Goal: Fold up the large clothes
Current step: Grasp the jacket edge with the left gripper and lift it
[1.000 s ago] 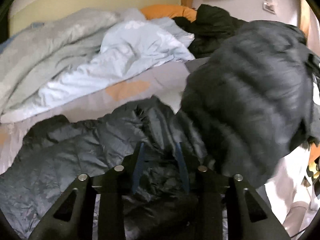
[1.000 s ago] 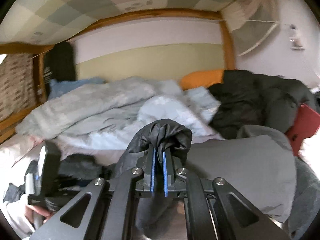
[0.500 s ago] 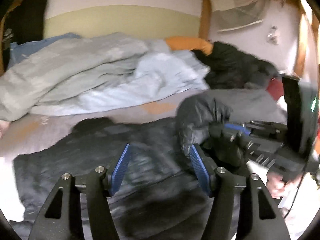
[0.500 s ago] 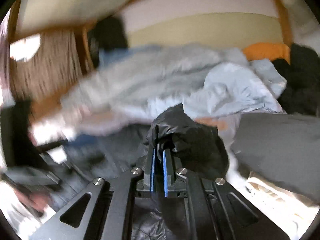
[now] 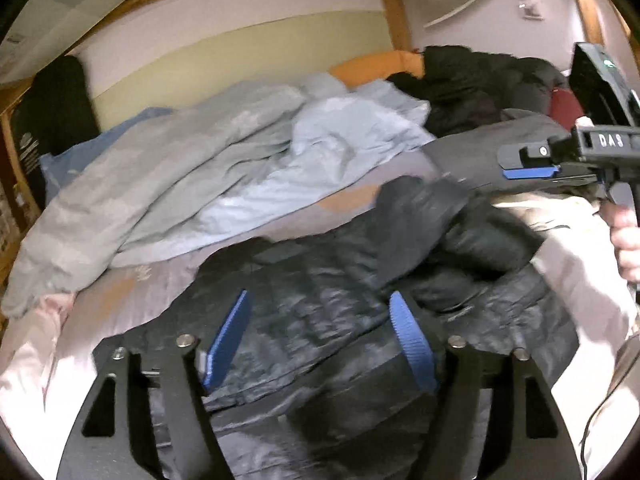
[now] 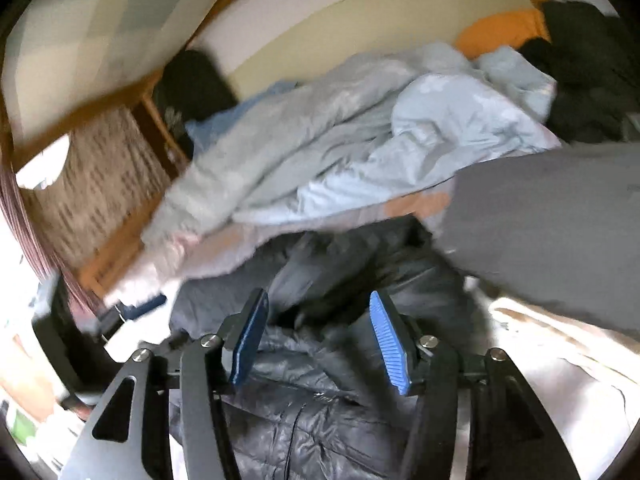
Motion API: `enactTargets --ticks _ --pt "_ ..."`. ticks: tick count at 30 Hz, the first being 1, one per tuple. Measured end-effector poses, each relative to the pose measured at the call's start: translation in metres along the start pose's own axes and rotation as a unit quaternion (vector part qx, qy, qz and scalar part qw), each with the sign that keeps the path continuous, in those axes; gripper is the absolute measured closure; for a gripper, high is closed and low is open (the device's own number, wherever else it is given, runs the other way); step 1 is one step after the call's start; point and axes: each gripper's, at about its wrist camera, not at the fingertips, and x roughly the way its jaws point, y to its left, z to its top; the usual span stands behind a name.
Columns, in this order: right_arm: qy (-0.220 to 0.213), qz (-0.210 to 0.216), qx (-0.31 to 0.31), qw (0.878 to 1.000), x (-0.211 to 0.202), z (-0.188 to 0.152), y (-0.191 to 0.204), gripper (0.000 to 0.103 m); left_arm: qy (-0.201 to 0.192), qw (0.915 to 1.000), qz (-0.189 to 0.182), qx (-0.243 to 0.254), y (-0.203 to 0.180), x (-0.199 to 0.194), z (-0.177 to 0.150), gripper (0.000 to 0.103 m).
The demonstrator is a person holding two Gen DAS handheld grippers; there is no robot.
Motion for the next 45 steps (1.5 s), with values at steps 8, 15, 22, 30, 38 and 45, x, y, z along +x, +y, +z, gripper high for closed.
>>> enactTargets --ticks 8,15,22,30,38,45 --pt "-0.036 -0.185 0.045 0.981 -0.024 0.011 -0.044 0.046 0.004 0.9960 -0.072 0.053 -0.074 0.025 0.025 0.028" --pt "-0.042 -0.220 0.053 0.973 -0.027 0.013 -0.059 0.046 0.038 0.9869 -0.151 0.043 -0.129 0.058 0.049 0.024" --pt "-0.045 -0.190 0.060 0.979 -0.027 0.011 -0.064 0.046 0.072 0.9895 -0.102 0.073 -0.155 0.106 0.043 0.023" --pt "-0.037 -0.205 0.026 0.978 -0.014 0.009 -0.053 0.046 0.034 0.9990 0.005 0.027 -0.072 0.088 0.045 0.088" --pt "-0.017 -0.210 0.005 0.977 0.002 0.006 -0.042 0.046 0.023 0.9878 0.117 -0.100 0.060 0.056 0.028 0.086" --pt "0.001 -0.228 -0.042 0.973 0.015 -0.001 -0.027 0.046 0.063 0.9689 0.179 -0.159 0.126 0.048 -0.027 0.073"
